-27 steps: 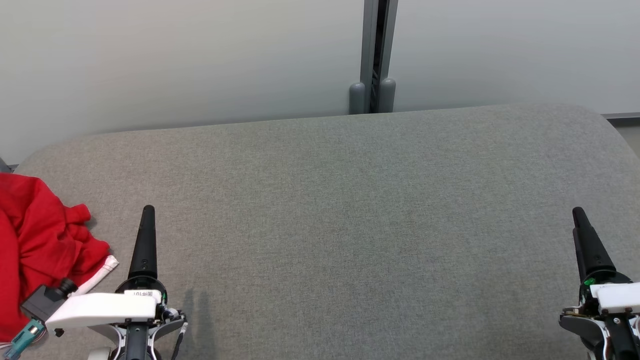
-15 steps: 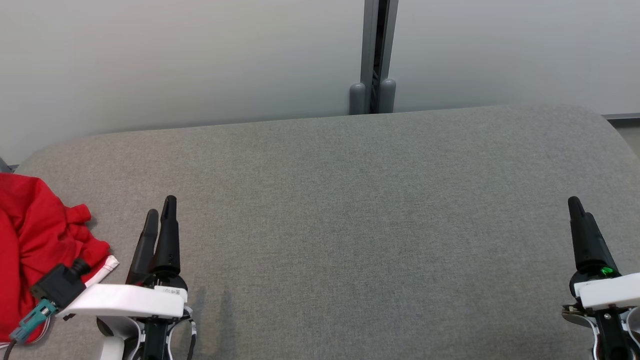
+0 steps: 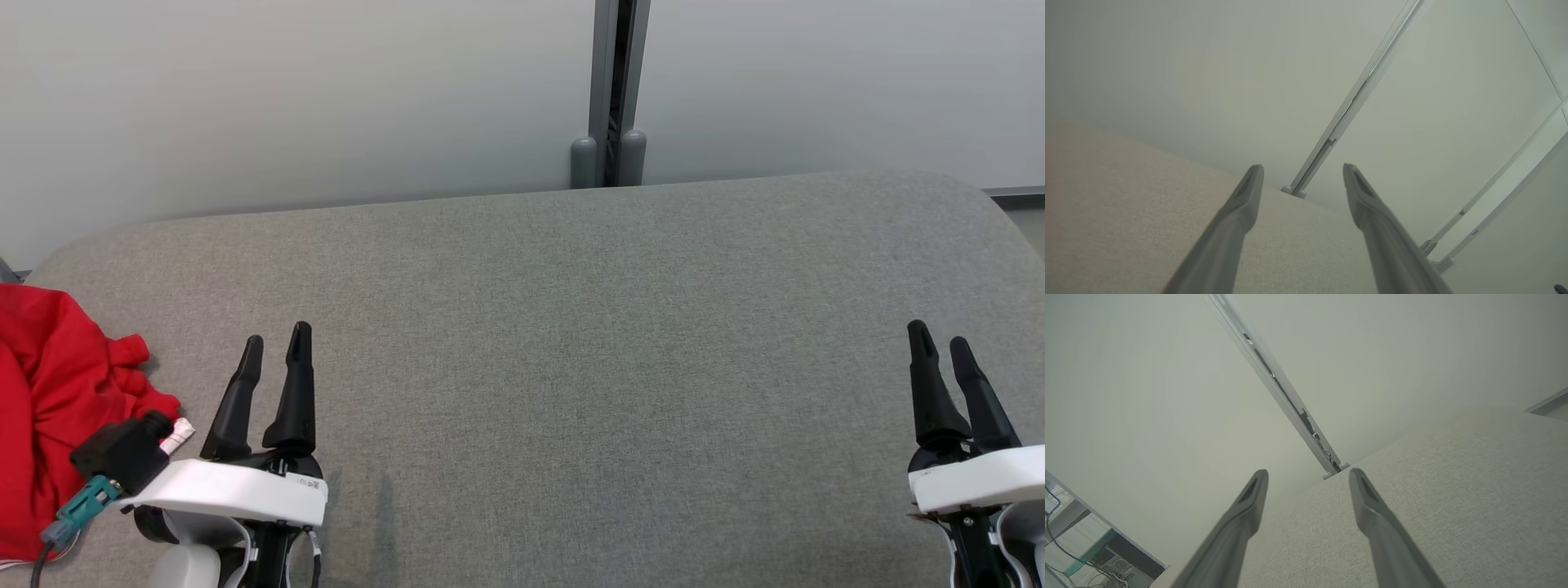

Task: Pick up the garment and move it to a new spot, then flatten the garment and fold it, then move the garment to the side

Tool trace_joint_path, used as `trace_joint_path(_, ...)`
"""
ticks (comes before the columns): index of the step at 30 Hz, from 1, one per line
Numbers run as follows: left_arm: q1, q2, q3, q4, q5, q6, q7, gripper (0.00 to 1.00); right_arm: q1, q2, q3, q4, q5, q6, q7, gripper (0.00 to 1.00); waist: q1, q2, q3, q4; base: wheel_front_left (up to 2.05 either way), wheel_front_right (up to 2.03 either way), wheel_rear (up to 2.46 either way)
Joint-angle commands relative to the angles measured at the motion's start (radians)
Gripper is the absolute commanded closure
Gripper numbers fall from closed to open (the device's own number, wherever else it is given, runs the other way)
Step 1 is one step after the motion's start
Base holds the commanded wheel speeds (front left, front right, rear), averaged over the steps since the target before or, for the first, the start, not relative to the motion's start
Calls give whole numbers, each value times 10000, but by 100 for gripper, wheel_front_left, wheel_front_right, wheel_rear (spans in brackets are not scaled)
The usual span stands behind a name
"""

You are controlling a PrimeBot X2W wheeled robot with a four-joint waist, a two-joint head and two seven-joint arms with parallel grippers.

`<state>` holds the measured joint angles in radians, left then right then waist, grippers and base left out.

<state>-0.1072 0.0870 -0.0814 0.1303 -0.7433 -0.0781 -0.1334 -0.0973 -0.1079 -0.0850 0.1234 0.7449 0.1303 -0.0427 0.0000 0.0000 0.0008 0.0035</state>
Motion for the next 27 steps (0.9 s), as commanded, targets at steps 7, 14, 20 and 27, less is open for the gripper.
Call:
trace_joint_path(7, -266, 205, -143, 166, 1082, 148, -205, 0, -105, -141, 117, -196, -1257, 5, -361, 0, 0, 0, -4, 13, 0, 0, 0)
trace_joint_path(14, -298, 271, -238, 421, 1872, 290, -356, 0, -56, -149, 219, -89, -2113, 5, -602, 0, 0, 0, -16, 26, 0, 0, 0)
trace_joint_path(20, -279, 294, -282, 667, 2437, 443, -414, 0, -45, -168, 359, -30, -2792, 5, -754, 0, 0, 0, -35, 40, 0, 0, 0)
trace_joint_path(27, -298, 321, -326, 917, 3081, 595, -435, 0, 63, -132, 453, 16, -3557, 5, -858, 0, 0, 0, -49, 76, 0, 0, 0)
